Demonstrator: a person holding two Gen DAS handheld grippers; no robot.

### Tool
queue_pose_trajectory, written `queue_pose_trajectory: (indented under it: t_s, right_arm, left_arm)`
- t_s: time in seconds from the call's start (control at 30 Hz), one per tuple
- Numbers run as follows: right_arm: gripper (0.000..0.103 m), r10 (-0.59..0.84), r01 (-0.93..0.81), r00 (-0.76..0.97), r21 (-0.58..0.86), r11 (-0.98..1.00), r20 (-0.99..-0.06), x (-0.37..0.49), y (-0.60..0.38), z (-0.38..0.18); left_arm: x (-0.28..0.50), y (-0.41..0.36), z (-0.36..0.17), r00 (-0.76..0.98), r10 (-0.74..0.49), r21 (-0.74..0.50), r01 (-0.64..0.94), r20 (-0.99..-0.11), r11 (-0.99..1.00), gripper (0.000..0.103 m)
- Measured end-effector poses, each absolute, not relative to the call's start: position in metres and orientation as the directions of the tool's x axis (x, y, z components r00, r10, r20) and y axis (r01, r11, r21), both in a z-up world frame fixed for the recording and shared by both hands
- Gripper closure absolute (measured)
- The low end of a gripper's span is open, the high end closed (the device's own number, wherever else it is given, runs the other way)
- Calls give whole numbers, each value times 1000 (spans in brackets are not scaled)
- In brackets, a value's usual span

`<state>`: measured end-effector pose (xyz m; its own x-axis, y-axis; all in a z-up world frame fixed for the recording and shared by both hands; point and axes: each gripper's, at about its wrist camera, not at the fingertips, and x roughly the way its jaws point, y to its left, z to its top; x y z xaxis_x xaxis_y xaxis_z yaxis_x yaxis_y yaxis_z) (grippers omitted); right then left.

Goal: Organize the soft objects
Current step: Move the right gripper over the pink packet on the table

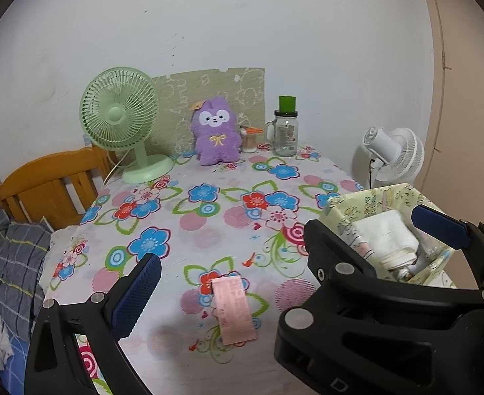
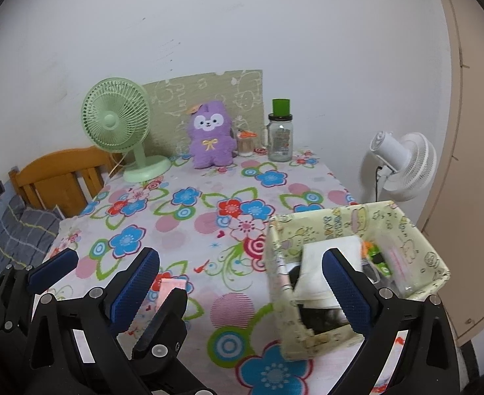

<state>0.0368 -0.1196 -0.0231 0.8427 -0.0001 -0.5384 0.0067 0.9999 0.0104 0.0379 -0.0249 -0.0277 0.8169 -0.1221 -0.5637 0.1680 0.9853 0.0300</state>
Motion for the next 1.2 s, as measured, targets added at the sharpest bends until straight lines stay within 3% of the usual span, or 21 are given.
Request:
queue_pose_trajectory:
  t_s: [0.63,1.2]
  right_arm:
    - [2,22,-33,825,-10,999,-565,58,-76,-55]
    - [2,37,-67,764,-22,997,-644,86,-46,-98]
  left_arm:
    - [54,17,-61,788,-89,40,143,-610,989,0]
    - [77,44,-101,713,-82,26,140,-696,990,0]
